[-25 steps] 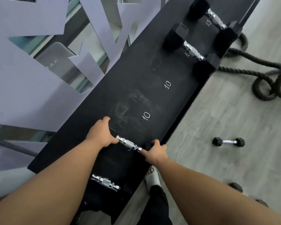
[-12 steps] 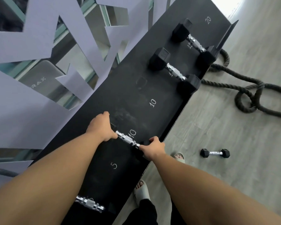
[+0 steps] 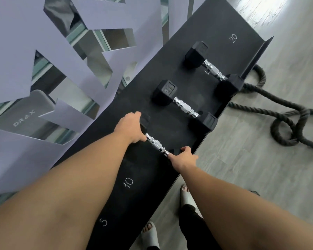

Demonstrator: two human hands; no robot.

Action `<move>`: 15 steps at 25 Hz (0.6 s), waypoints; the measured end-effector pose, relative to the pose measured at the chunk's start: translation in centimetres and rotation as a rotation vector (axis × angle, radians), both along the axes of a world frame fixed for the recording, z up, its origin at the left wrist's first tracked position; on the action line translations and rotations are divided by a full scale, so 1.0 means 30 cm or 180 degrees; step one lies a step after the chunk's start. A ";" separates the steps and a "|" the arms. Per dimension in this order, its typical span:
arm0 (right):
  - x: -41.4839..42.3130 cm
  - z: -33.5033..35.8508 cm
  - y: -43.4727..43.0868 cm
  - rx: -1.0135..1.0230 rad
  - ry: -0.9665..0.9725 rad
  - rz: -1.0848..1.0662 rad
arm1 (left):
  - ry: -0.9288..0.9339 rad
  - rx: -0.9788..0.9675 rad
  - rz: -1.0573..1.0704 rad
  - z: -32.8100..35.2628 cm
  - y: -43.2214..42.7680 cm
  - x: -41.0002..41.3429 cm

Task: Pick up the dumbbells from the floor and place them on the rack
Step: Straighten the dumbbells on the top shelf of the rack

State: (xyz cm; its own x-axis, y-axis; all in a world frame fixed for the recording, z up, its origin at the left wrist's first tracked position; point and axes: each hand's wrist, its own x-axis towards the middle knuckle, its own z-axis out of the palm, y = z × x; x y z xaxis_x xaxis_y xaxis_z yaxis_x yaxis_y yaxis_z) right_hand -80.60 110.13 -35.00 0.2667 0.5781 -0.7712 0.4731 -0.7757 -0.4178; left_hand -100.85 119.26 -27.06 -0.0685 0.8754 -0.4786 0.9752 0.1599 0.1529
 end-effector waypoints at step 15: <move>0.070 -0.053 0.070 -0.0403 -0.0107 0.0597 | 0.0045 -0.0053 0.0253 -0.087 0.010 0.071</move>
State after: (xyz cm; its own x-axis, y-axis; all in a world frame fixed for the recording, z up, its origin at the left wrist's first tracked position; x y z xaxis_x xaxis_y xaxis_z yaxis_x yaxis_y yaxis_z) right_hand -78.50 112.24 -36.58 0.1904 0.5191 -0.8332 0.6259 -0.7181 -0.3043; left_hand -98.72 119.55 -29.68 -0.1444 0.8588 -0.4915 0.9614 0.2393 0.1358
